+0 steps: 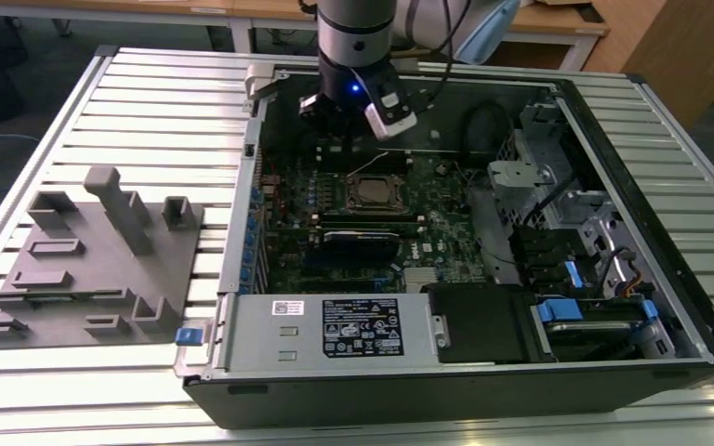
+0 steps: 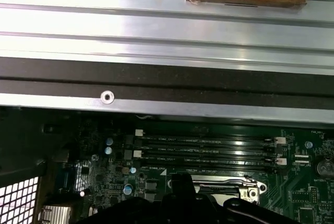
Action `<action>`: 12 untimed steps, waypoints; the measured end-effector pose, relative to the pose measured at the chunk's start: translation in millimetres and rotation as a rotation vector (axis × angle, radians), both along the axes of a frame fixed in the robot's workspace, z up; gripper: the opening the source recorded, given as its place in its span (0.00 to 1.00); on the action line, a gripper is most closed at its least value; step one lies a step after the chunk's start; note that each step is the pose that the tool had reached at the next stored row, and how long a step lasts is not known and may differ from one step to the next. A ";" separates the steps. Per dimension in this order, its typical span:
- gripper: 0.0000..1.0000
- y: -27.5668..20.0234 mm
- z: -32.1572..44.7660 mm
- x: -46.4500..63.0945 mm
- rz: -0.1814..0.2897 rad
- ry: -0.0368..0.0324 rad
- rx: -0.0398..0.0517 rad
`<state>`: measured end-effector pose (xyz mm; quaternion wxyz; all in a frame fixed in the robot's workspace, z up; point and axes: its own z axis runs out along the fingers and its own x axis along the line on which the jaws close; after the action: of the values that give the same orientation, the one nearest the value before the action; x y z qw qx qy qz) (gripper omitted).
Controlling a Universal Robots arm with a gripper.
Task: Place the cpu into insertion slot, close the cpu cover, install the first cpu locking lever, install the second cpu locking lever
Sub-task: 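Install the first cpu locking lever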
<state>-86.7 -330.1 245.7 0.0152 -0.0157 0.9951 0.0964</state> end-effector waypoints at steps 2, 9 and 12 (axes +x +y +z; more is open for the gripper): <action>0.10 0.0 -0.5 2.4 -0.001 0.0000 -0.0070; 0.10 0.0 -5.7 14.7 -0.003 0.0000 -0.0086; 0.10 0.0 -9.7 18.9 -0.003 0.0001 -0.0087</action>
<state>-67.8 -330.1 236.0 0.0153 -0.0143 0.9955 0.0920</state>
